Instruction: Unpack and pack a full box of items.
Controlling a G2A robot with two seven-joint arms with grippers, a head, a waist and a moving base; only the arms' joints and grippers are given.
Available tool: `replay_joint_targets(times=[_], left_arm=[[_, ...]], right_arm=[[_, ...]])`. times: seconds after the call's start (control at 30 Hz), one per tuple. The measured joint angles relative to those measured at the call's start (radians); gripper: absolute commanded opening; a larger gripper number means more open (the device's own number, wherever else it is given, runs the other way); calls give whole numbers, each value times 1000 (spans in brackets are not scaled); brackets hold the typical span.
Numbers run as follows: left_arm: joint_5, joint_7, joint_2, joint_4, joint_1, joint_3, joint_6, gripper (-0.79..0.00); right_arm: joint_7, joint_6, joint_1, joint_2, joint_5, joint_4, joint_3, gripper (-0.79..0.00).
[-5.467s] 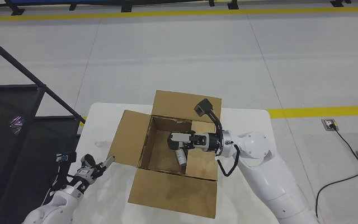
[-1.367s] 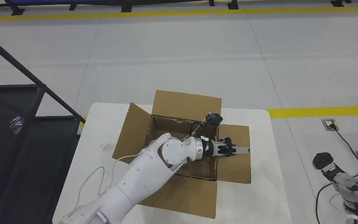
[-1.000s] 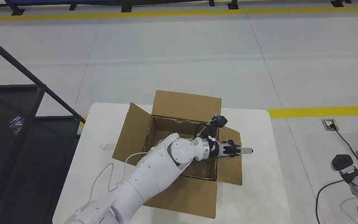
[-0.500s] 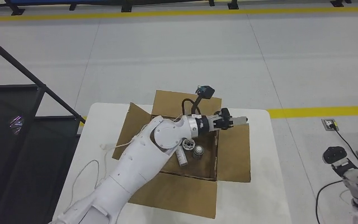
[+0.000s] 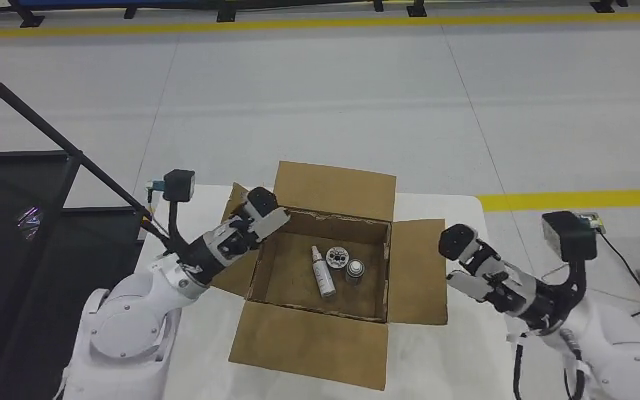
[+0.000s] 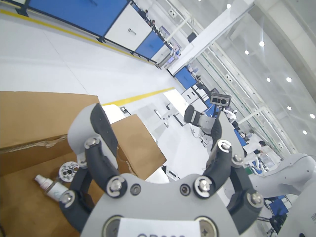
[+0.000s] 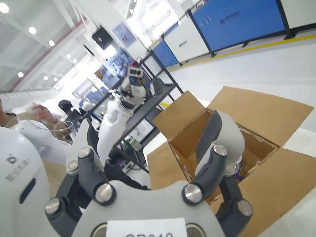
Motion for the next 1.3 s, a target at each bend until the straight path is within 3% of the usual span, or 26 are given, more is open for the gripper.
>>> replay_joint_targets(times=[0.17, 0.3, 0.37, 0.7, 0.8, 0.93, 1.13, 1.2, 1.27, 1.3], left_arm=[[-131, -12, 15, -62, 175, -192, -45, 0], [-236, -22, 22, -51, 281, -290, -77, 0], [-252, -24, 23, -43, 305, -307, -83, 0], [-250, -24, 23, -43, 304, -305, -82, 0], [-278, -18, 23, -35, 306, -285, -57, 0], [-285, -6, 26, 10, 282, -244, -8, 0], [-274, 4, 29, 33, 274, -225, -1, 0], [-275, 4, 29, 33, 274, -225, -2, 0], [-275, 4, 29, 33, 274, -225, -2, 0], [-275, 4, 29, 33, 274, -225, -2, 0]], right_arm=[[80, 129, 187, -11, -310, 63, -277, 0], [93, 259, 311, -35, -552, 142, -493, 0], [93, 300, 335, -39, -566, 159, -531, 0], [92, 280, 330, -39, -566, 157, -530, 0], [110, 272, 359, -45, -663, 184, -591, 0], [174, 376, 469, -72, -901, 258, -742, 0], [274, 482, 630, -134, -1052, 462, -918, 0], [295, 494, 665, -152, -1057, 522, -954, -237], [328, 528, 704, -176, -1062, 596, -988, -191], [344, 534, 722, -189, -1048, 631, -1004, -259]])
